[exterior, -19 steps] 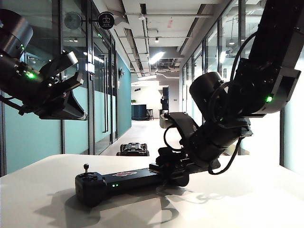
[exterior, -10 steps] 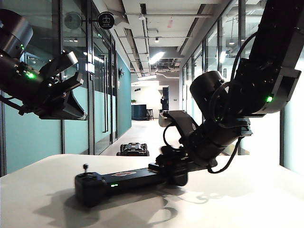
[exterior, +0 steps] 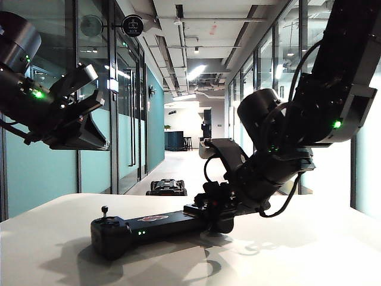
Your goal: Push the left joystick on the remote control sitting on the white table forward to make the robot dog walk in a straight line until it approaches the door.
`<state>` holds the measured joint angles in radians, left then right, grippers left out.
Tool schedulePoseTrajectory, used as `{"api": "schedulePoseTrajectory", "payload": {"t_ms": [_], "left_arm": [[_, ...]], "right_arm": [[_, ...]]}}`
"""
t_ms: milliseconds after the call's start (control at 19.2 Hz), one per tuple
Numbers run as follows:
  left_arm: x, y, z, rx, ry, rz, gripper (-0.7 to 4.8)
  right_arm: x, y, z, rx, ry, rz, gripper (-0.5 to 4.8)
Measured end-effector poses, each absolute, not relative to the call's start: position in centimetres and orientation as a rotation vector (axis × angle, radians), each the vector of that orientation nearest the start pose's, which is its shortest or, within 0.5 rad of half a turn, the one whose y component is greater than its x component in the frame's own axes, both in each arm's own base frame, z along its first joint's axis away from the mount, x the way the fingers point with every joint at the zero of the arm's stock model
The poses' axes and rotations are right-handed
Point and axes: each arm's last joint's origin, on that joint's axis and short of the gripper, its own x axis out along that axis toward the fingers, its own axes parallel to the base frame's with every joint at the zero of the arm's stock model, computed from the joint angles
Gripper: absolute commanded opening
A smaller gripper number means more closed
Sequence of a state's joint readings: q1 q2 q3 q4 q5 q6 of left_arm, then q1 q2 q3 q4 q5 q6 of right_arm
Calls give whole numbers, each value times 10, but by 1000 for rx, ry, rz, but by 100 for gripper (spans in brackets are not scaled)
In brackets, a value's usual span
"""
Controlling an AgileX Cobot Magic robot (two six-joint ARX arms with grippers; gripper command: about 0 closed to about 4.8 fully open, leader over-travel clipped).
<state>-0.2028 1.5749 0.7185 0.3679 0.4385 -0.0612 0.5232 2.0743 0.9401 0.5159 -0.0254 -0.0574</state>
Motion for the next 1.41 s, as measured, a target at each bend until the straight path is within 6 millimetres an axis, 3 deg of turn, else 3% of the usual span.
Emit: {"api": "schedulePoseTrajectory", "payload": {"t_ms": [313, 521, 990, 1407], "left_arm": [[302, -75, 177, -118, 511, -622, -5], [311, -78, 160, -125, 558, -664, -5], [371, -94, 133, -101, 571, -813, -5], [404, -116, 114, -86, 585, -890, -5]], "right_arm": [[335, 187, 82, -107, 598, 306, 165], [335, 186, 82, -52, 597, 224, 165], [336, 184, 83, -35, 572, 98, 165], [336, 183, 83, -39, 561, 65, 165]]}}
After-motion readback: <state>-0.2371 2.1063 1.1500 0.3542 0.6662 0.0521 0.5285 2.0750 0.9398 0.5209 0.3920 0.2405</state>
